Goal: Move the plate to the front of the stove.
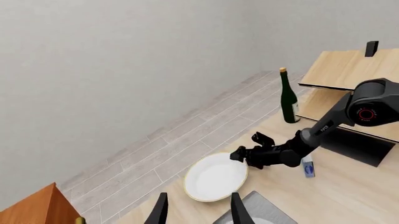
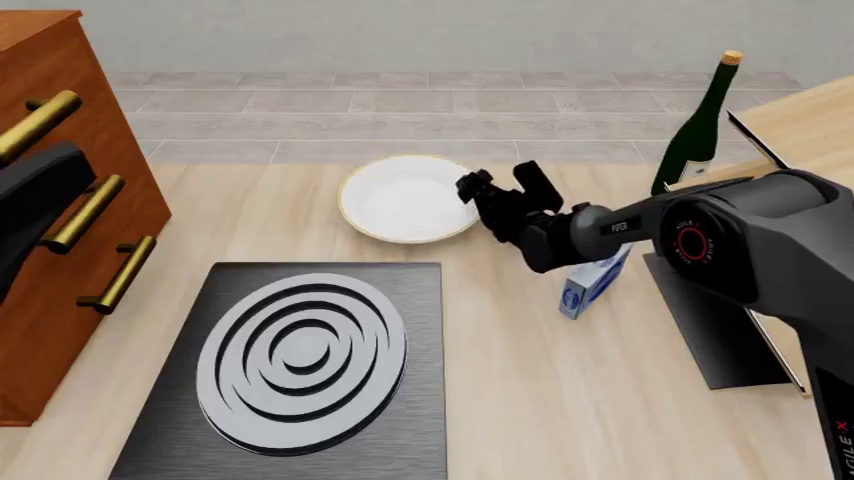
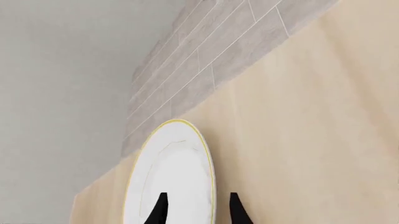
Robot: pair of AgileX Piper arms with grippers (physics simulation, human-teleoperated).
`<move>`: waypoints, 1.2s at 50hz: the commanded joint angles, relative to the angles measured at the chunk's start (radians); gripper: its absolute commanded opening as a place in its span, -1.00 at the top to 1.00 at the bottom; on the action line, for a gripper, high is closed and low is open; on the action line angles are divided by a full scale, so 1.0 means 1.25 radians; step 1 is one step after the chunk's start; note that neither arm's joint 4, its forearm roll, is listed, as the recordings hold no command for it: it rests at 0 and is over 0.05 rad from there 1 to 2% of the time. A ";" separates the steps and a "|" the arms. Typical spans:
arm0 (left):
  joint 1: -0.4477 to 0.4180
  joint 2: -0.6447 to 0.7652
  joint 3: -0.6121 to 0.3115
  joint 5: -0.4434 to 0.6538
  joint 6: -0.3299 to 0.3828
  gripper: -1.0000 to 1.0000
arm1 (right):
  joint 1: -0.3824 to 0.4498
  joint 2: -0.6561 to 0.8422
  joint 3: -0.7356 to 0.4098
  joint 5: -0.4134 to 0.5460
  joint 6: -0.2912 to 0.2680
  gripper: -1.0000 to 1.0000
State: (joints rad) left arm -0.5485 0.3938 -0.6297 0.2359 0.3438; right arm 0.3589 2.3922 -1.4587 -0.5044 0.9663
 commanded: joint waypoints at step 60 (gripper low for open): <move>-0.008 -0.020 -0.009 0.018 -0.005 -1.00 | -0.081 -0.189 0.062 0.074 -0.137 -1.00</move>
State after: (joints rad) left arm -0.5538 0.3735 -0.6408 0.2550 0.3386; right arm 0.2680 2.2034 -1.4021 -0.4199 0.8205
